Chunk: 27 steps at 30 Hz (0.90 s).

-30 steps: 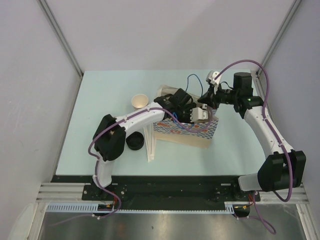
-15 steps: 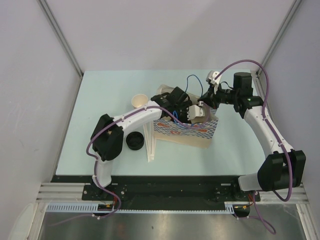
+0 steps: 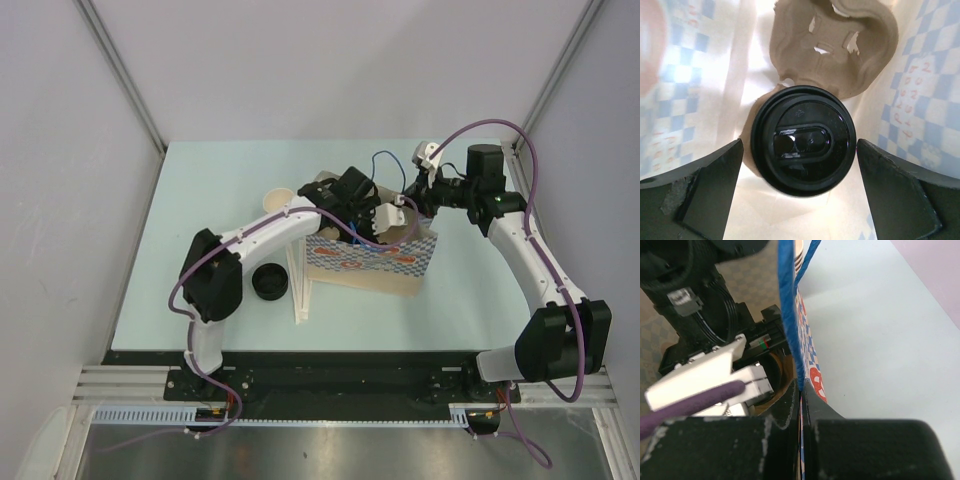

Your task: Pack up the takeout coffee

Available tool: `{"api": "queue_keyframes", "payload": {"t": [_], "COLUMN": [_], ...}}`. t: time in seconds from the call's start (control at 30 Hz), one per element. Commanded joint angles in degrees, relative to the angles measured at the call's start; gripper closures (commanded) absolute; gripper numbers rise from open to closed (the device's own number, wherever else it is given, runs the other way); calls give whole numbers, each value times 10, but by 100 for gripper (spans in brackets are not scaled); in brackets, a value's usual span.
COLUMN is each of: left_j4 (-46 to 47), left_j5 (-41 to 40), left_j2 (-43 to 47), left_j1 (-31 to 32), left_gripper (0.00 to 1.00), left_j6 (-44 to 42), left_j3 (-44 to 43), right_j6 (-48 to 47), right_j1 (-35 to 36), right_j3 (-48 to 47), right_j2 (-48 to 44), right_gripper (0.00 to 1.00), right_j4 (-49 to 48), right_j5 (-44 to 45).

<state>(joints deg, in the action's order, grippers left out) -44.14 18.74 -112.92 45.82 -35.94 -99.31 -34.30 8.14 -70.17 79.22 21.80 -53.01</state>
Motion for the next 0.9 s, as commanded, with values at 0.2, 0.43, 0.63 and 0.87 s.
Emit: {"api": "queue_keyframes", "payload": {"t": [0.2,0.43,0.63,0.87], "left_j4": [-24,-43,-53,-32], "left_j5": [50,68,69,68], "left_j2": [62,89,102,107], "left_j1": [-21,-37,-61,-100], "left_gripper": [0,0,0,1], "left_j6": [24,28,54,133], "left_j3": [-85,-104,-143,-208], "right_j6": [-6,-4,-2,0], "right_j1": [-1,-5,-19,-48], "right_j3": [-1,-1,-1,-1], "right_j2": [11,12,13,10], "right_gripper": [100,100,100,100], "right_j4": [-4,-17,-22,-32], "right_j5": [-15,-13,-12,-5]}}
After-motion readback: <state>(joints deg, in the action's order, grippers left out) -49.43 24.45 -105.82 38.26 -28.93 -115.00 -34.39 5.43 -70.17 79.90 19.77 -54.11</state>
